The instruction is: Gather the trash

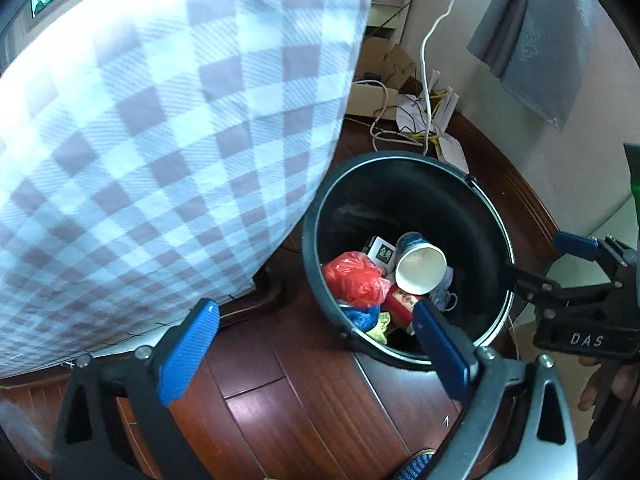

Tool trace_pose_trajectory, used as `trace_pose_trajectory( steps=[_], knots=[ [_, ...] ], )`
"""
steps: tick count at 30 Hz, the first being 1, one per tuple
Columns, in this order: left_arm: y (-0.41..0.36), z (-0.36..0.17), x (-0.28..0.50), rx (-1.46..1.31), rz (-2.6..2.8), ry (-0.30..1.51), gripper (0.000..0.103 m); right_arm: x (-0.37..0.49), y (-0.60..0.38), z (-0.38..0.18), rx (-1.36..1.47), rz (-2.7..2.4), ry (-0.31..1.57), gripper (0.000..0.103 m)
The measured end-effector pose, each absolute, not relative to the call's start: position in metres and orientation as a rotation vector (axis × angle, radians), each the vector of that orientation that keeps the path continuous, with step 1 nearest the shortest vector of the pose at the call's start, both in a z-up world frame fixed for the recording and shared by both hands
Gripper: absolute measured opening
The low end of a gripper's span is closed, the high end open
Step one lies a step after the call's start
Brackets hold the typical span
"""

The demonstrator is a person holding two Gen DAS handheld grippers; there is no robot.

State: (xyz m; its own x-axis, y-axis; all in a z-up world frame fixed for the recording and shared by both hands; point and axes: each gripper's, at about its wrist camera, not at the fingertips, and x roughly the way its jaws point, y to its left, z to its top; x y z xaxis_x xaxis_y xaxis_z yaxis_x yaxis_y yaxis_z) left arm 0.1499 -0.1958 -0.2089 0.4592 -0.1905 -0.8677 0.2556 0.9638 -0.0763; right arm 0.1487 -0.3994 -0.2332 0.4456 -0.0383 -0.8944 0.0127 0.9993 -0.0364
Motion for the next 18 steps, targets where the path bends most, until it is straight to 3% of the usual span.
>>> trace_pose_trajectory(
  steps=[18],
  knots=[
    [-0.136, -0.119, 0.101, 0.08, -0.192, 0.927, 0.098, 0.104, -0.34, -0.128, -0.008, 0.009, 0.944, 0.102]
  ],
)
